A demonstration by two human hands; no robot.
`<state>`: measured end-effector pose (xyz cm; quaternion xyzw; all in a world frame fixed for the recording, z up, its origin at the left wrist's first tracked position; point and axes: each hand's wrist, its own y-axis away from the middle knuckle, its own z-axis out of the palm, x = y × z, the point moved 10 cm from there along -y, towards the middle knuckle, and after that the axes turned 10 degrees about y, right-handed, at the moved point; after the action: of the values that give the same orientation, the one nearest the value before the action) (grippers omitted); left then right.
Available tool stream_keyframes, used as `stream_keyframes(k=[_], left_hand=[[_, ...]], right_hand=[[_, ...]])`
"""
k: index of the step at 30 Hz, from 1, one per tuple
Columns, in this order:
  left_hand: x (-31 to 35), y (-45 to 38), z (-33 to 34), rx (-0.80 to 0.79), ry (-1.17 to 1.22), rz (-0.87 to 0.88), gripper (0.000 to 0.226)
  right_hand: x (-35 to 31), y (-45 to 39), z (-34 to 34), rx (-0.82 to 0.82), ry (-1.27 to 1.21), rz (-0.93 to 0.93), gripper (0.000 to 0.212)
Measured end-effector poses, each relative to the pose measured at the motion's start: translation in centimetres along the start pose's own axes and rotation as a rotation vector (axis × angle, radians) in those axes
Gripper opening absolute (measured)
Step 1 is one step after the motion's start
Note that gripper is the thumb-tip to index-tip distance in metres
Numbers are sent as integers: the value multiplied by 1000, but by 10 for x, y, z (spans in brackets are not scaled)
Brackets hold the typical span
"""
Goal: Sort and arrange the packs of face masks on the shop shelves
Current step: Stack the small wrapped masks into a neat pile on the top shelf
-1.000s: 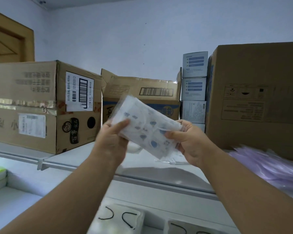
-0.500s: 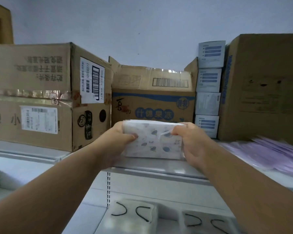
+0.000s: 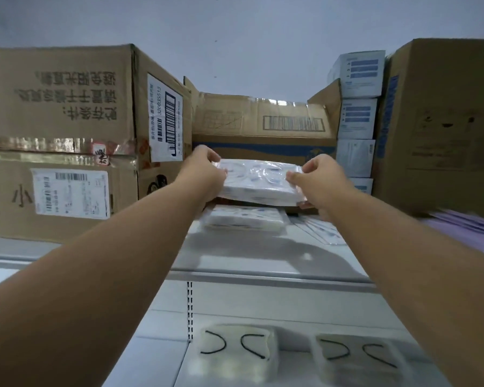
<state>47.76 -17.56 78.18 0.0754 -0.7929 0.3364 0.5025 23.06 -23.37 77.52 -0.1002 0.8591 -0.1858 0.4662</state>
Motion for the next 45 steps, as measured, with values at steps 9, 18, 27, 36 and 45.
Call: stream_keyframes(k=[9,18,27,36,45], left_hand=[[-46,-30,35,-134,-546,-15,33],[-27,-17,46,-127,-675,281,46],[-17,5,62,-317,-650,381,21],[38,38,63,-199,-608,648,18],[73,99,160,-596,-482,446,24]], right_hand=[[11,-31,53,-57,280,9,17],[19,-47,64,-50,516,-46,23],[6,-29,65,-75,624,-231,22],[-1,-25,22,-18,599,-226,26],[84,-20,-35,-278,712,-90,21]])
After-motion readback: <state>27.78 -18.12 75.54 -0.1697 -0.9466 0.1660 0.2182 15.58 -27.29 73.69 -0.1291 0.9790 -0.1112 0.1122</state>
